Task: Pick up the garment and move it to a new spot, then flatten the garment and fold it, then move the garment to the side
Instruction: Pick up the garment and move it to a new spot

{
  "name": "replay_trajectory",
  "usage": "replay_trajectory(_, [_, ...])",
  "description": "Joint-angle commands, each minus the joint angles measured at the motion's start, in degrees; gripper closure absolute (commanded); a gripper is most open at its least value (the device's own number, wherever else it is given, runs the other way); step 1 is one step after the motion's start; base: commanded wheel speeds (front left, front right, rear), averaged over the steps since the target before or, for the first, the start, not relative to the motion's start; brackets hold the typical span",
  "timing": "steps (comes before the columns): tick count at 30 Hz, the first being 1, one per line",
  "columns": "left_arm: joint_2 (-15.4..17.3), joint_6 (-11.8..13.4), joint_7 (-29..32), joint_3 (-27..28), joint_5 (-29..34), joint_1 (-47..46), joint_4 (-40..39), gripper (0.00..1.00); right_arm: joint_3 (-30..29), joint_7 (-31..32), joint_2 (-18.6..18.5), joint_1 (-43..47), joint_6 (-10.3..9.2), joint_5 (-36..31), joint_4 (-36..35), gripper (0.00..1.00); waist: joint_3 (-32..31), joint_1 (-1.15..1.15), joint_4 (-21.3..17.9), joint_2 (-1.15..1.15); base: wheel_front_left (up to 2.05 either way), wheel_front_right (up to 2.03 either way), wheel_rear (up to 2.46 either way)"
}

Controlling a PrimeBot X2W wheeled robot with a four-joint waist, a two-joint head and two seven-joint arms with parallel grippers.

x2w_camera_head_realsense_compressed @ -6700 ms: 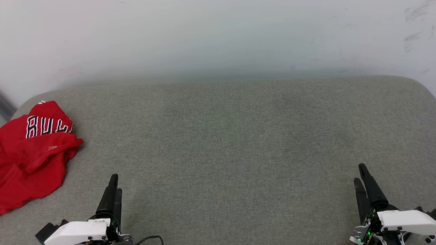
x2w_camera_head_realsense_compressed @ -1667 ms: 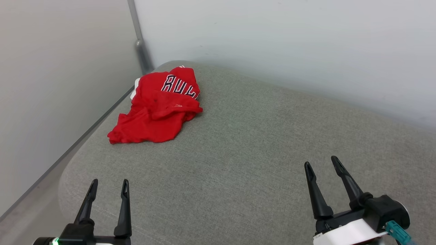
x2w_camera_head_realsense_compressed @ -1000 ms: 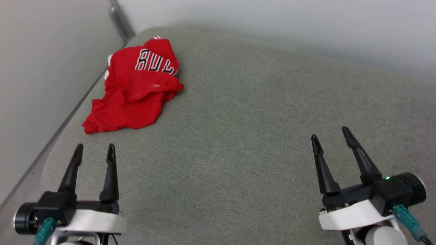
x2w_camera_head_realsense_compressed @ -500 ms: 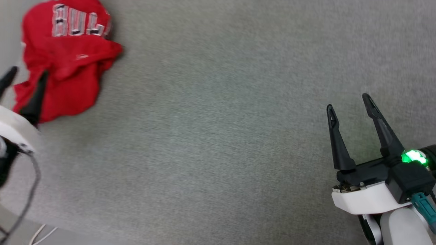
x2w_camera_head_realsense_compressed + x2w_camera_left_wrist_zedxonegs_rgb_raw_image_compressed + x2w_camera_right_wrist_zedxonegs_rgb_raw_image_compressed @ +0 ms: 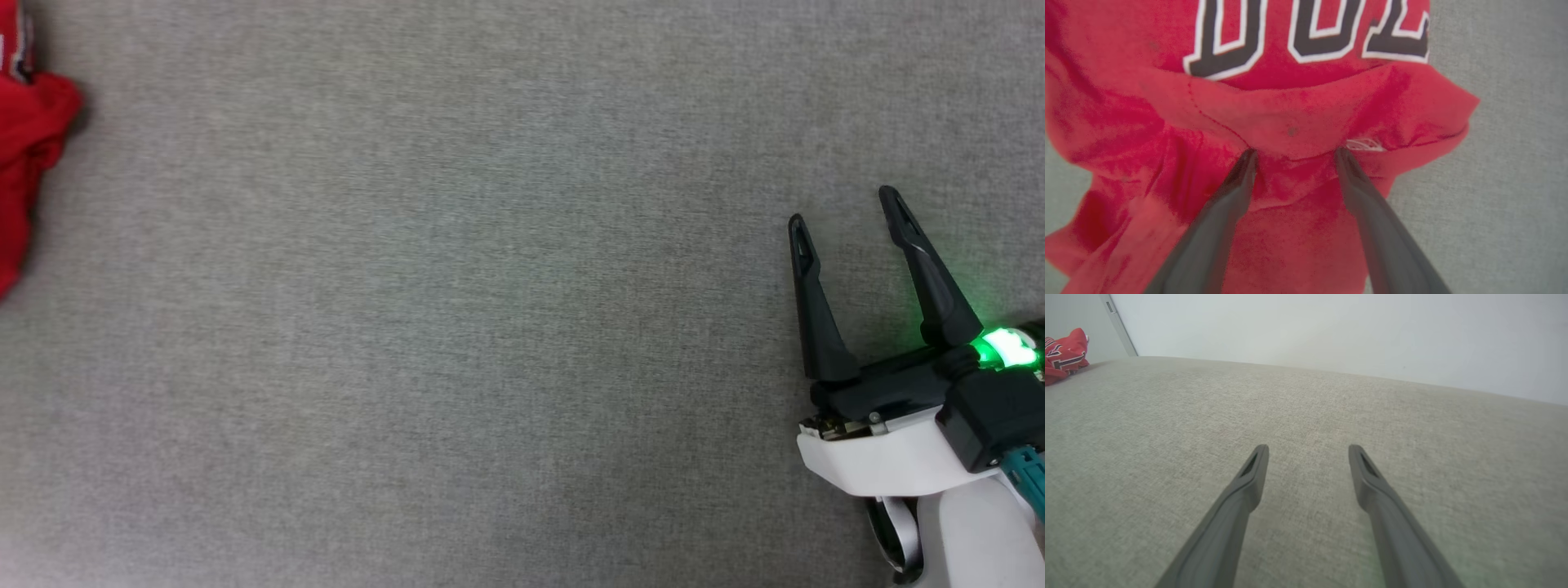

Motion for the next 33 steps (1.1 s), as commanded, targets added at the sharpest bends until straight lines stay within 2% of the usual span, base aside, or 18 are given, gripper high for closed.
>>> replay_trajectory(1, [0.03,0.07,1.26,-0.65,-1.14,-1.08,1.14,0.00,-1.03,0.32,-0.20,0.16,-0.08,0.04,1.41,0.00,1.49,-0.01,-1.43,0.00,0.00,0.00,0.00])
replay_trajectory(6, [-1.47,0.06,3.80,-3.80,-2.64,-1.11,4.11,0.00,-1.42,0.48,0.01,-0.07,-0.09,-0.39,1.43,0.00,2.11,-0.01,-2.09,0.00,0.00,0.00,0.00])
replay_trajectory(7, [-1.87,0.07,3.60,-4.14,-2.85,-1.28,4.74,0.56,-1.52,0.48,0.04,-0.08,-0.09,-0.49,1.42,0.00,2.05,-0.01,-2.13,0.00,0.00,0.00,0.00])
replay_trajectory(8, [-2.19,0.06,3.33,-4.52,-2.91,-1.37,5.12,1.00,-1.59,0.48,0.09,-0.08,-0.09,-0.58,1.45,0.00,1.90,-0.01,-2.13,0.00,0.00,0.00,0.00])
replay_trajectory(16, [-1.21,0.06,-4.37,-5.99,-2.38,-2.29,5.51,1.00,-1.44,0.26,0.35,-0.01,-0.07,-0.69,1.83,0.00,-2.86,-0.01,-1.38,0.00,0.00,0.00,0.00])
replay_trajectory(22, [0.28,0.07,-14.53,-6.10,-2.02,-2.22,4.64,1.00,-1.12,0.12,0.87,0.84,-0.06,-0.11,3.84,0.00,-10.46,-0.01,-1.82,0.00,0.00,0.00,0.00])
replay_trajectory(26, [0.62,0.06,-18.30,-6.64,-2.23,-1.71,3.72,1.00,-1.44,0.12,1.12,1.75,-0.06,0.59,5.15,0.00,-14.95,-0.01,-2.33,0.00,0.00,0.00,0.00])
replay_trajectory(29, [1.90,0.06,-21.55,-8.33,-0.18,-1.36,1.88,1.00,-2.14,0.12,1.34,2.65,-0.06,1.21,6.11,0.00,-18.87,-0.01,-2.74,0.00,0.00,0.00,0.00])
replay_trajectory(33, [1.78,0.06,-25.09,-10.63,2.72,-1.85,-1.17,1.00,-2.66,0.12,1.54,4.31,-0.06,2.14,7.16,0.00,-23.65,-0.01,-3.09,0.00,0.00,0.00,0.00])
